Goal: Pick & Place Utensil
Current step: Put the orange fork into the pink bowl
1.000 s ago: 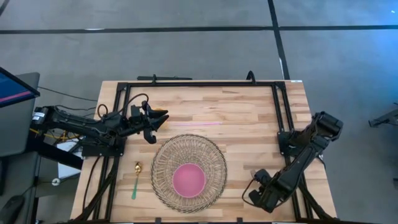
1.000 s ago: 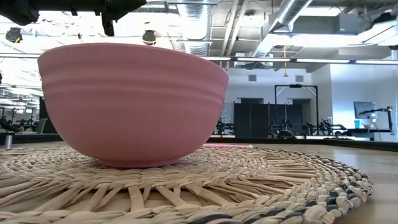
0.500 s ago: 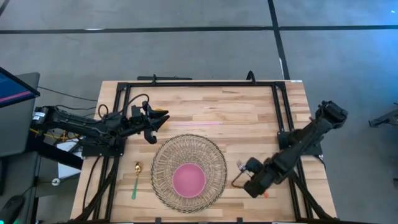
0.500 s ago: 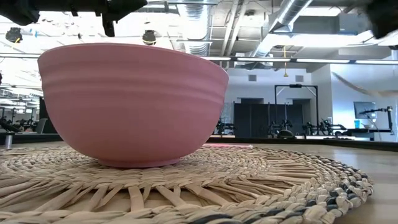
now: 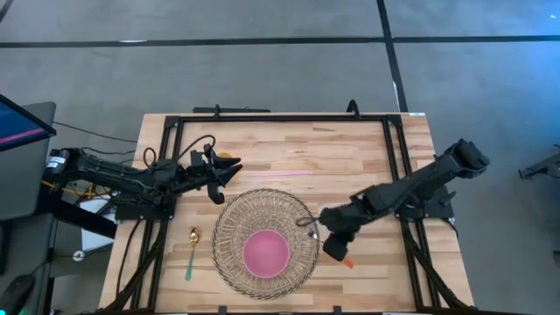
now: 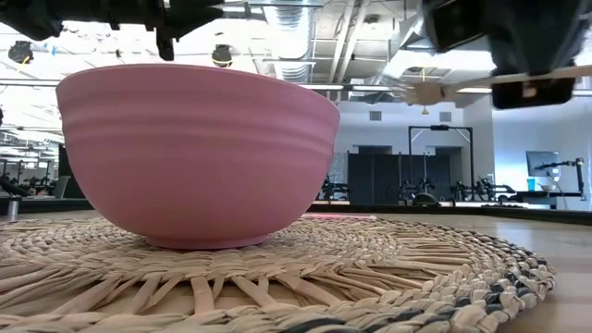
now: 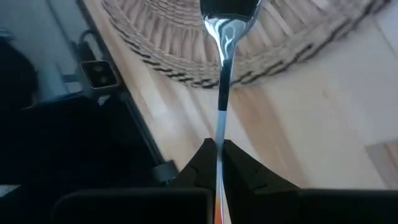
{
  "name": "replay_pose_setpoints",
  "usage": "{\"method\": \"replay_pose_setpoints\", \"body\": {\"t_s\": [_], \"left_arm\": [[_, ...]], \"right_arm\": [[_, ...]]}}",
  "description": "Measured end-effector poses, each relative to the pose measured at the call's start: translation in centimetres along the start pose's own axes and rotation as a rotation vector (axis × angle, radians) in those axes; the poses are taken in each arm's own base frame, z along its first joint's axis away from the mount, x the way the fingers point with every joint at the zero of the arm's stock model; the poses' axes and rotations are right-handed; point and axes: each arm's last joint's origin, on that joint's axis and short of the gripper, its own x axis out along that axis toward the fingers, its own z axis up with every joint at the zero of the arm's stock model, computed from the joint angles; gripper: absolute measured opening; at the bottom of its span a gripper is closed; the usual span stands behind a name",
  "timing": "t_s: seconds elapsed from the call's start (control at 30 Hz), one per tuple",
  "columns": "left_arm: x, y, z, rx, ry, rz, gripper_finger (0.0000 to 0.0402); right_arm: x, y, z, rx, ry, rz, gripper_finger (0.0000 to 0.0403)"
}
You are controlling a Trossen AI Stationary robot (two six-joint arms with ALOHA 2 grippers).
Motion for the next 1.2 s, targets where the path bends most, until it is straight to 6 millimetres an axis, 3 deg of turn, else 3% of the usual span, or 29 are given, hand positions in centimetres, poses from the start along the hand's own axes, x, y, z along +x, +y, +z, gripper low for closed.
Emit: {"method": "replay_pose_setpoints", "body": {"t_s": [0.13,0.3,0.43,0.67,1.2], "left_arm": [[0.4,-0.2,-0.9,0.016,0.044,-0.042,0.0108],[0.9,-1.2,-2.6,-0.025,0.160,-0.279,0.0108],[1.2,-2.2,-4.5,-0.059,0.279,-0.440,0.0108],[1.1,-3.7,-7.3,-0.092,0.424,-0.493,0.0103],[-0.6,-6.0,-9.1,-0.025,0.529,-0.619,0.0007]], "right_arm": [[0.7,-0.4,2.1,0.033,0.058,0.106,0.0004],[1.7,-0.3,3.8,0.070,0.154,0.255,0.0005],[2.3,0.8,4.6,0.094,0.239,0.311,0.0005],[3.7,2.7,6.2,0.145,0.370,0.365,0.0007],[7.6,4.4,10.6,0.165,0.433,0.404,0.0009]]}}
